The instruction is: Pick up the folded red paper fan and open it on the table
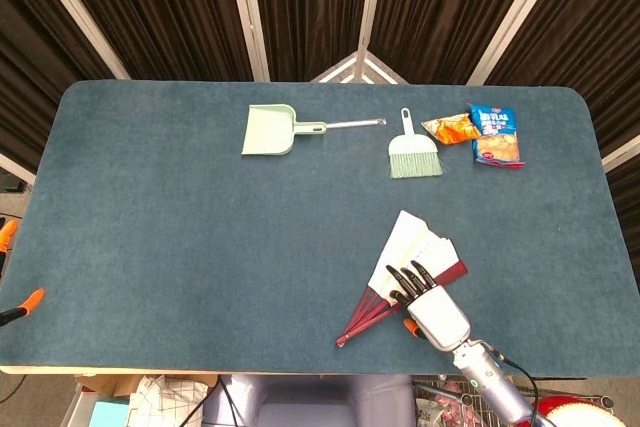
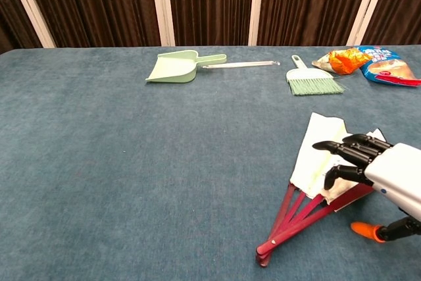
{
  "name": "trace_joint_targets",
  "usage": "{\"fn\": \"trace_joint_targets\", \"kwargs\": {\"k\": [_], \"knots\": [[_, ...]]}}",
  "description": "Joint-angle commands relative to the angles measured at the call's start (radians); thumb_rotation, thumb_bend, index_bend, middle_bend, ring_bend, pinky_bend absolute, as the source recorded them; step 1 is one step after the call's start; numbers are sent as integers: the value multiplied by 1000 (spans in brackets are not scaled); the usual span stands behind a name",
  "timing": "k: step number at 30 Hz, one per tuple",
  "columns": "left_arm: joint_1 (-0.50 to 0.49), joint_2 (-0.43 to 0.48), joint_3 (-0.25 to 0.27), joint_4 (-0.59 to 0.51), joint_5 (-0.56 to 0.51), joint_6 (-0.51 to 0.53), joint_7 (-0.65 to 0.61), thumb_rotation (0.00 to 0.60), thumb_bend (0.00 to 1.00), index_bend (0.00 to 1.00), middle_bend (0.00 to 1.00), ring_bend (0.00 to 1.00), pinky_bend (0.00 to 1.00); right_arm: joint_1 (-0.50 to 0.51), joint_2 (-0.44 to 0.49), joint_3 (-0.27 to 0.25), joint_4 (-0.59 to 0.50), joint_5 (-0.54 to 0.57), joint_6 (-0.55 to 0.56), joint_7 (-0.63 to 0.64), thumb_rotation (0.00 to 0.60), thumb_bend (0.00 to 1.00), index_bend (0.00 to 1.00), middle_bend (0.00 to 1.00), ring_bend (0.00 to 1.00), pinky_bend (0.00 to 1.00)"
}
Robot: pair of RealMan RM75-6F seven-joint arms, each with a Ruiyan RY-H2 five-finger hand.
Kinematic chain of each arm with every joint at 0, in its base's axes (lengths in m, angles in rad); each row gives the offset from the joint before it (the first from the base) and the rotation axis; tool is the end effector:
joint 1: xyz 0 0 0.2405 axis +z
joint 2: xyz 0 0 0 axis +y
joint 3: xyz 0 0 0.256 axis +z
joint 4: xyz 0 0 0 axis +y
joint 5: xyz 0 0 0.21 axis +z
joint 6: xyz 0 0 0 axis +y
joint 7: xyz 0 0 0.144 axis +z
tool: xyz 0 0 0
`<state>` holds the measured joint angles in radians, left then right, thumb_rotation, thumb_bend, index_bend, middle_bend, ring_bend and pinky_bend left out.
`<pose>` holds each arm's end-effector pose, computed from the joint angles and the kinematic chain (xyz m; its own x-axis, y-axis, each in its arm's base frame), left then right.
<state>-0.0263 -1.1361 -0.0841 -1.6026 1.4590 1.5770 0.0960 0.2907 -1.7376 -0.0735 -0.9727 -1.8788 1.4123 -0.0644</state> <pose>-0.3193 0.1686 0.1738 0.4750 -0.0918 0.8752 0.8791 0.0936 -0.4673 -0.2619 -0.2028 -0.0407 0.5446 -0.0307 0.8381 -0.6940 -0.5776 0.4298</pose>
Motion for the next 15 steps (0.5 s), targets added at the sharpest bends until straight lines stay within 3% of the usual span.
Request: {"fn": "trace_joint_targets", "kwargs": {"k": [1,15], "knots": [[-1,-1,-1,0,-3,-3,3,600,248,64,25,0,100,3,-9,-6,17,5,-2,6,600,235,428,109,184,125],[-6,-5,0,-1,-6,-9,14,600,247,68,25,0,99,32,-31,-24,38,16,-15,-7,600,240,530,109,190,137]]}}
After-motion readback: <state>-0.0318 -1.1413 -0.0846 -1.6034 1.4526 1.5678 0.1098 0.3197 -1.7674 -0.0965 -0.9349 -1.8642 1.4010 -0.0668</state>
